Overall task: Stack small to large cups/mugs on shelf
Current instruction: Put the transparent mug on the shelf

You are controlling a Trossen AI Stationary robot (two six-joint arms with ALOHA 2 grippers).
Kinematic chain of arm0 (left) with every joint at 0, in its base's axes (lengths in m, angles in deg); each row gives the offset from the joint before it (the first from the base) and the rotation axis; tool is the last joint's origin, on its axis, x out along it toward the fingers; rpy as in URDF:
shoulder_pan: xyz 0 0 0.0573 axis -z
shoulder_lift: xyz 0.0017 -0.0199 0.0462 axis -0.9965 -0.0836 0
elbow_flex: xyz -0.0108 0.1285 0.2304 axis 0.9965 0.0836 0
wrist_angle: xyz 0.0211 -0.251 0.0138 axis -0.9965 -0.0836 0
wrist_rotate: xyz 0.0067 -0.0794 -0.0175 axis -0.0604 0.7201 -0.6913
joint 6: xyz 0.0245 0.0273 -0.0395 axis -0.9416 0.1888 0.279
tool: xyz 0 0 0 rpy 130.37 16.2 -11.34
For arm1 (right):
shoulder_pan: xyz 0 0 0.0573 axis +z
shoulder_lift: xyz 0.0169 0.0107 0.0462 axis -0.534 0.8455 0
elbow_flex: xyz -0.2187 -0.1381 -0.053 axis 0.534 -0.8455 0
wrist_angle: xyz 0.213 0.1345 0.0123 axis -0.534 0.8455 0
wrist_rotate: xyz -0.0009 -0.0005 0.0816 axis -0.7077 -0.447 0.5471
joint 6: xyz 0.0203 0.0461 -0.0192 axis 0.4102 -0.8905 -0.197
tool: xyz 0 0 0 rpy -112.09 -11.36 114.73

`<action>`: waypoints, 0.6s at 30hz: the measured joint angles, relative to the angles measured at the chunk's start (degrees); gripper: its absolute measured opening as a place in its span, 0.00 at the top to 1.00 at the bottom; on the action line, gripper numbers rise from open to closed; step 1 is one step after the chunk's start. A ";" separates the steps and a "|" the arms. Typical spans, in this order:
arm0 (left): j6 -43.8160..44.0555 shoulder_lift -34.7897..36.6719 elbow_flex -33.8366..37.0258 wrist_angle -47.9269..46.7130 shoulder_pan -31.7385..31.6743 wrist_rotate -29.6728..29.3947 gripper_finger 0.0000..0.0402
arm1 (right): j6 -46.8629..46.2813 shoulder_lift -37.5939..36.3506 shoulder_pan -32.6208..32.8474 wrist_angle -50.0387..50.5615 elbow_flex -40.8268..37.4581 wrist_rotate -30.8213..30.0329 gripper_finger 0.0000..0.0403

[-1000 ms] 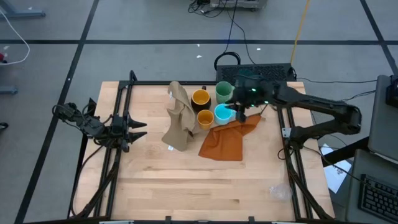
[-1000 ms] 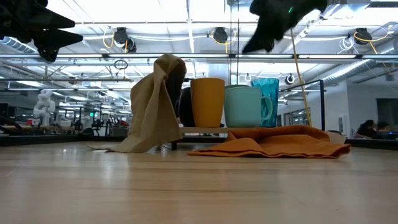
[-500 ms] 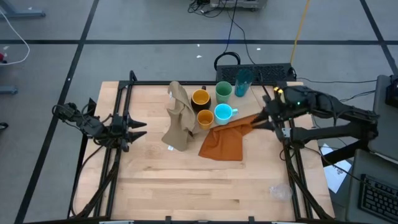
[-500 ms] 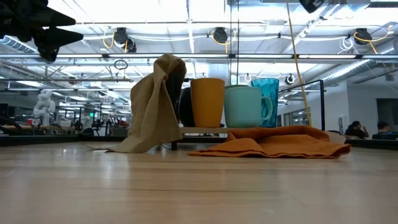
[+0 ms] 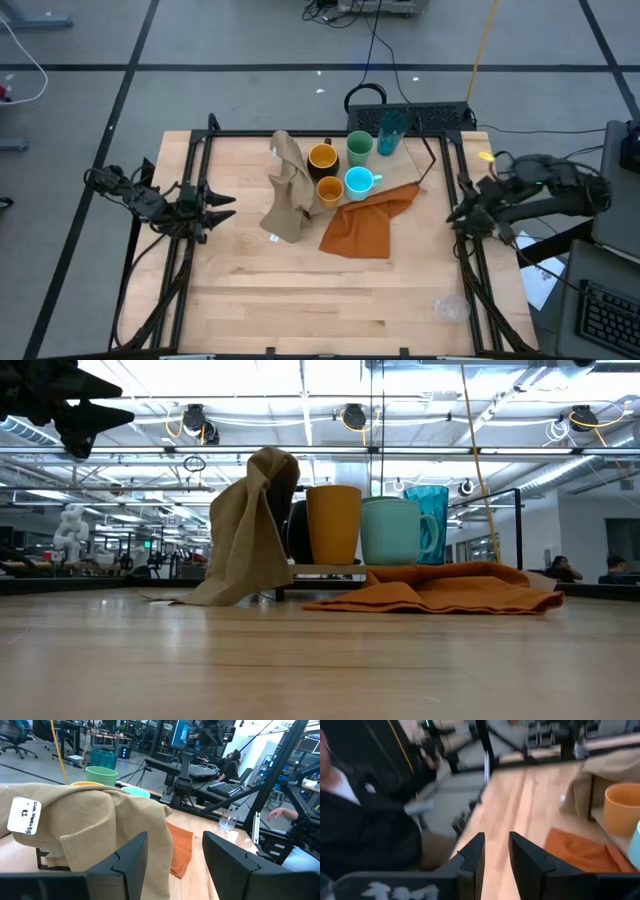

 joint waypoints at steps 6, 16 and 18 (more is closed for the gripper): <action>-0.25 0.00 0.00 -0.17 0.00 -0.01 0.52 | -14.26 -12.71 0.91 -7.88 -12.68 -1.73 0.81; -1.47 0.00 0.00 -0.23 0.00 -0.30 0.52 | -25.96 -12.73 0.91 -1.64 -19.19 3.28 0.81; -1.33 0.00 0.00 -0.19 0.00 -1.35 0.52 | -24.04 -10.43 0.91 -3.03 -19.19 3.69 0.81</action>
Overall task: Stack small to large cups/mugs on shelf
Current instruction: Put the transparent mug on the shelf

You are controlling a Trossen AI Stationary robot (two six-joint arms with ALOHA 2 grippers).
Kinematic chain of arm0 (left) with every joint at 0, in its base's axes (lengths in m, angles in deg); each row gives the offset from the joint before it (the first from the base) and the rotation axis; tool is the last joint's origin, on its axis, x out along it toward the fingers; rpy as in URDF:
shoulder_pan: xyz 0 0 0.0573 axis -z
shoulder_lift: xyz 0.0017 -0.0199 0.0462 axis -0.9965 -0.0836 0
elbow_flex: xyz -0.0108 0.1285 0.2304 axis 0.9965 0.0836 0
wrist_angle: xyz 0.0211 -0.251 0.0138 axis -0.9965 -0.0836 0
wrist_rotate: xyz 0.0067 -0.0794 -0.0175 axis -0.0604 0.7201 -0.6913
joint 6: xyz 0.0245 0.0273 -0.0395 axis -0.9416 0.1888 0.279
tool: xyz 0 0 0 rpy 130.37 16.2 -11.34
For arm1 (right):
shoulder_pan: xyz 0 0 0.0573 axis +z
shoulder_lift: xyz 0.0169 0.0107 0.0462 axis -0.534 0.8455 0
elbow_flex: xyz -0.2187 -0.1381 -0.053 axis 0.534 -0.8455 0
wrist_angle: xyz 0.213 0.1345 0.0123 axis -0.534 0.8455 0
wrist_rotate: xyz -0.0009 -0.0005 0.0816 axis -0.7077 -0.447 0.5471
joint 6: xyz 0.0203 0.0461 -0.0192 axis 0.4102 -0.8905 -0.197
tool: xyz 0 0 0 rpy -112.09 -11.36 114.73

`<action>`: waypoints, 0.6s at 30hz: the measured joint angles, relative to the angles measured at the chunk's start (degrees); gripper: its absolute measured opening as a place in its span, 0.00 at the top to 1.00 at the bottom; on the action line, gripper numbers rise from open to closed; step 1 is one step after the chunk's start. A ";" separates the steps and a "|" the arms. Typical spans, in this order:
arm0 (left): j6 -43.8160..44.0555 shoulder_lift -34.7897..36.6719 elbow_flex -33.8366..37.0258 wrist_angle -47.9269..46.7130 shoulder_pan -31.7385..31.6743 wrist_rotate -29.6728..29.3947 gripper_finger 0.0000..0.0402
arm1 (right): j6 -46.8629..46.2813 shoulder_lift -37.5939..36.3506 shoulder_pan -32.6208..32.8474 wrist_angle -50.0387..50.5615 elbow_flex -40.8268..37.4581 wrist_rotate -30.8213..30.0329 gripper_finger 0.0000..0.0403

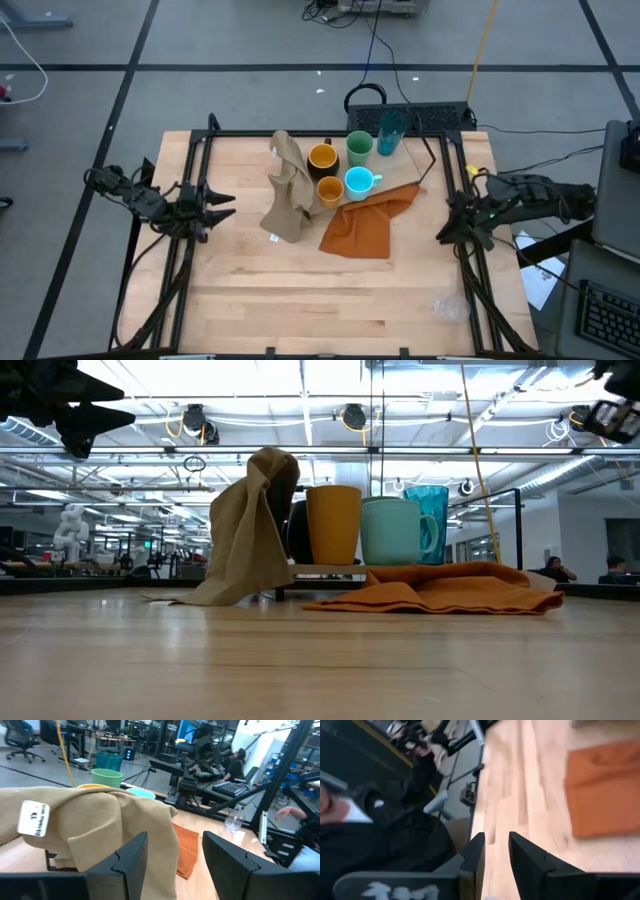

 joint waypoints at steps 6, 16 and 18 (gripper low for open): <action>0.04 0.00 0.00 1.11 0.00 -2.88 0.52 | 8.88 7.10 0.00 -23.31 -3.07 7.94 0.81; 1.38 -0.01 0.00 3.31 0.00 -3.09 0.52 | 12.39 8.05 7.84 -19.95 -1.17 4.04 0.86; 3.23 -0.33 0.00 3.27 0.00 -3.09 0.52 | 11.68 6.92 11.47 -17.90 1.51 -0.36 0.89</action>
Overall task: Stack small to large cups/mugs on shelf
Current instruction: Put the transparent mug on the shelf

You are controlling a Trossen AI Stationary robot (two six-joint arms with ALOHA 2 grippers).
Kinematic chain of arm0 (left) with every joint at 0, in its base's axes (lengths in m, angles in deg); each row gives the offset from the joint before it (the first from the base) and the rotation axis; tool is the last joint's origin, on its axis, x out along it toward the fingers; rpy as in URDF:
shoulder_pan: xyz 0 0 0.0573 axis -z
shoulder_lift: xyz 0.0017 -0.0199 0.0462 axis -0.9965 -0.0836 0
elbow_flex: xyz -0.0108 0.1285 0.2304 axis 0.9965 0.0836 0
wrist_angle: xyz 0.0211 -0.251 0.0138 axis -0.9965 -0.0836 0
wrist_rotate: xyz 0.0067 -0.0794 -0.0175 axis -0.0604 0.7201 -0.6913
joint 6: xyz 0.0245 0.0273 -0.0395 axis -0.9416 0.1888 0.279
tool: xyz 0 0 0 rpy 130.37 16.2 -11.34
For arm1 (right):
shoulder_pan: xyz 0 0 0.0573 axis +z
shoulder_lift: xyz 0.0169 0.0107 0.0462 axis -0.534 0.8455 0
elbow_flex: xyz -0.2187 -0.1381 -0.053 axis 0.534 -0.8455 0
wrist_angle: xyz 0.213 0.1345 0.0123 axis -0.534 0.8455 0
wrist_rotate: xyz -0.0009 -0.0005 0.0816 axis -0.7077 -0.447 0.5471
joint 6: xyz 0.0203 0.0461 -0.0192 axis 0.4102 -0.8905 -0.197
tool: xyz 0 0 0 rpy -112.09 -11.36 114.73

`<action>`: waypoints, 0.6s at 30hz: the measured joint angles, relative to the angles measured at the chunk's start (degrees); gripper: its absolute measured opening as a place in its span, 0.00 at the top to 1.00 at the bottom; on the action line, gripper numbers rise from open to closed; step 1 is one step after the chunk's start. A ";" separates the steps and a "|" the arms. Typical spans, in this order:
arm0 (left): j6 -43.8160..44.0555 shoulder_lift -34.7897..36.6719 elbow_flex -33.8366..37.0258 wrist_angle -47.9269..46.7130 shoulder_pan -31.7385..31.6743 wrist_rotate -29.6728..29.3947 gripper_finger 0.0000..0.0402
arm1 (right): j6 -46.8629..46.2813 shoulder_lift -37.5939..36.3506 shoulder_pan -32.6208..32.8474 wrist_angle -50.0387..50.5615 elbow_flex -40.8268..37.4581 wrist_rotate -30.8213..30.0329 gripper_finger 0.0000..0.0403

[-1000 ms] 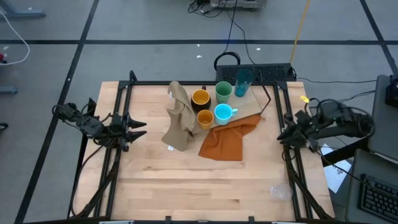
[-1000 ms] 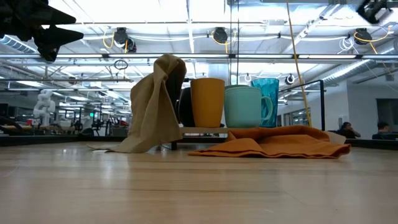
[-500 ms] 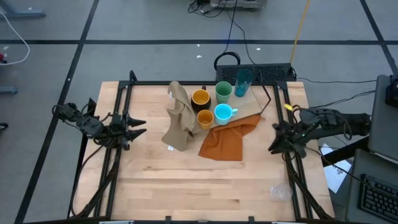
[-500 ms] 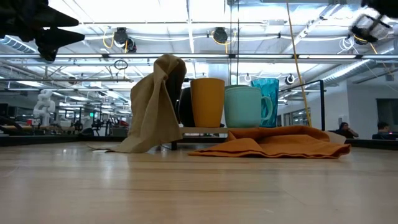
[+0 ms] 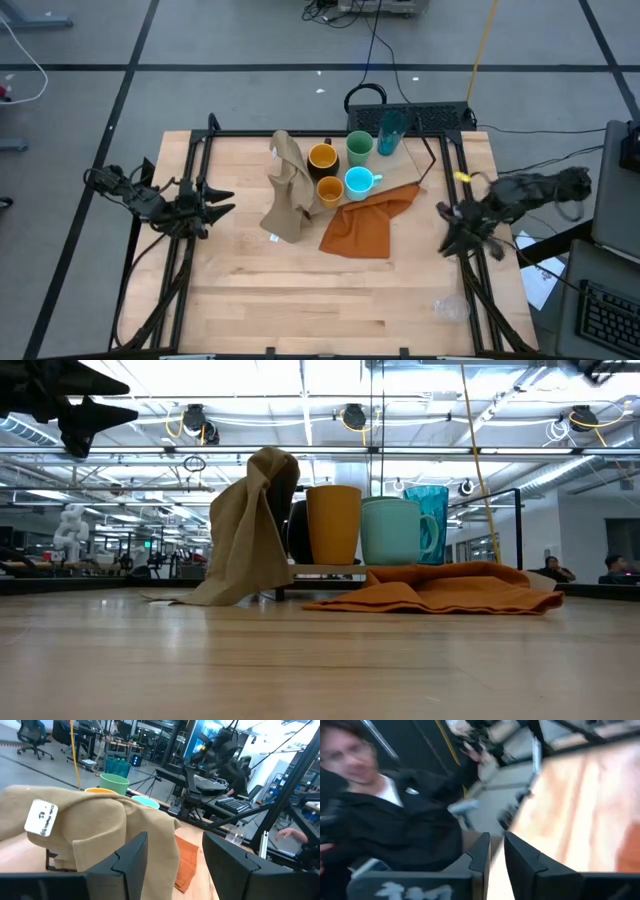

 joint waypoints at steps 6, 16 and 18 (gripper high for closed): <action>2.28 -2.46 0.00 -0.01 0.00 0.00 0.52 | -2.78 -0.68 13.14 -1.41 2.68 -8.59 0.92; 6.21 -8.83 0.00 0.88 0.00 -0.25 0.52 | -36.44 8.51 32.14 14.62 1.40 -20.95 0.92; 5.85 -9.86 0.00 2.12 0.00 -0.58 0.52 | -43.56 10.66 34.16 19.09 1.42 -20.81 0.92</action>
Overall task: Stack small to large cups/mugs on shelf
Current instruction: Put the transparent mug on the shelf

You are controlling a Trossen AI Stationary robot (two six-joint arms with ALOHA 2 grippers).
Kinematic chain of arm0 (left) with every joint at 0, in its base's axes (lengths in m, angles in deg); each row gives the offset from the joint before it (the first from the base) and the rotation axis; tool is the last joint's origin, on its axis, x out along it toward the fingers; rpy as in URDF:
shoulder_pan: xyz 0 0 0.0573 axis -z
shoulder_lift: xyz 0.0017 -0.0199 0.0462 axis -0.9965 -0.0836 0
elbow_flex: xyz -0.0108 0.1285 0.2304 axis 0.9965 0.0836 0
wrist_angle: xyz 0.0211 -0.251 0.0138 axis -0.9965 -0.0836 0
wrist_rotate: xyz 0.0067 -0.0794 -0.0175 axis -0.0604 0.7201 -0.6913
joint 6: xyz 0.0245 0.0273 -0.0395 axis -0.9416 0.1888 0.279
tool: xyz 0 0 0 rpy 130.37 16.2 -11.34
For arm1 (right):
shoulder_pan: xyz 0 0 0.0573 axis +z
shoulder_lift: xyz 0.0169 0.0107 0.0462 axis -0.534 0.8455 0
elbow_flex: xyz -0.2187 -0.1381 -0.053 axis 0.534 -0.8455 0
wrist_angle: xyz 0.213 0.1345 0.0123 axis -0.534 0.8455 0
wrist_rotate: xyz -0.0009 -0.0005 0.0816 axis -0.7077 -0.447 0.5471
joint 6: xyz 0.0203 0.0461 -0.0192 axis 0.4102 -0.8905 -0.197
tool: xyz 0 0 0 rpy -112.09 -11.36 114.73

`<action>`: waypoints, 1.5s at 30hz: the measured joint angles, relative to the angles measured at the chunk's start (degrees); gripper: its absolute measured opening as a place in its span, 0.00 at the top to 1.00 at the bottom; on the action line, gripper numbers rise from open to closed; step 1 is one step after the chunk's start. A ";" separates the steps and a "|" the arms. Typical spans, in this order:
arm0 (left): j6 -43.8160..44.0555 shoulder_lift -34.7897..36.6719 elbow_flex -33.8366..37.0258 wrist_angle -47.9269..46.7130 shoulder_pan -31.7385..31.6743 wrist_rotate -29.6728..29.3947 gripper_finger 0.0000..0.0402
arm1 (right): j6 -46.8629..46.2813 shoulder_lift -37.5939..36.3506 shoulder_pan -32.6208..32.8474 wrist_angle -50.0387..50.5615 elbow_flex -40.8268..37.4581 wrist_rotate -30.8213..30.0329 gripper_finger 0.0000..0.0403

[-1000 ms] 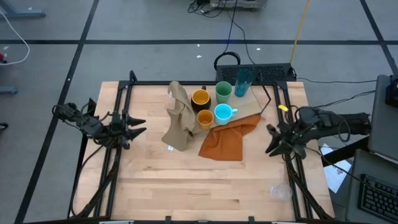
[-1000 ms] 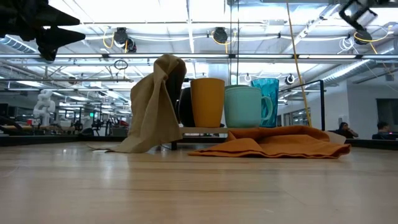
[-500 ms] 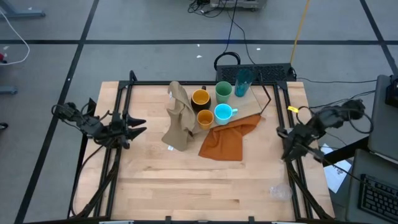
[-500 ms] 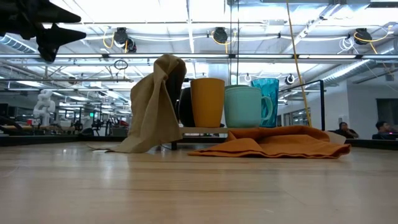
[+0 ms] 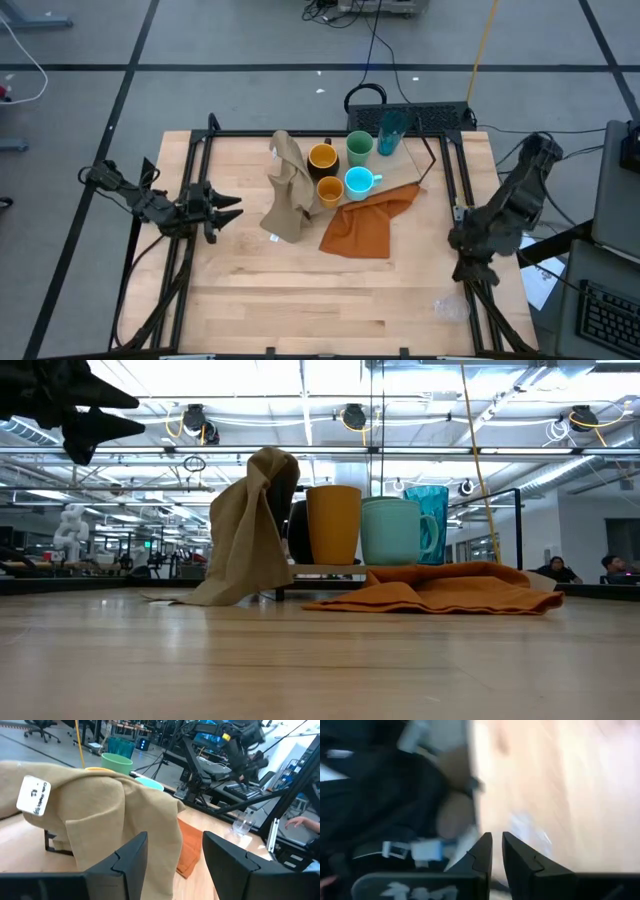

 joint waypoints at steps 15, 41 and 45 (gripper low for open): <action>-6.46 -3.12 0.00 5.63 0.00 -0.87 0.52 | -24.83 7.24 2.53 8.27 0.00 11.89 0.92; -3.35 -3.17 0.00 5.56 0.00 0.65 0.52 | -36.51 25.02 5.42 -1.66 0.00 17.48 0.49; -3.48 -3.17 0.00 5.57 0.00 0.62 0.52 | -36.07 26.15 5.41 -0.75 0.00 17.11 0.49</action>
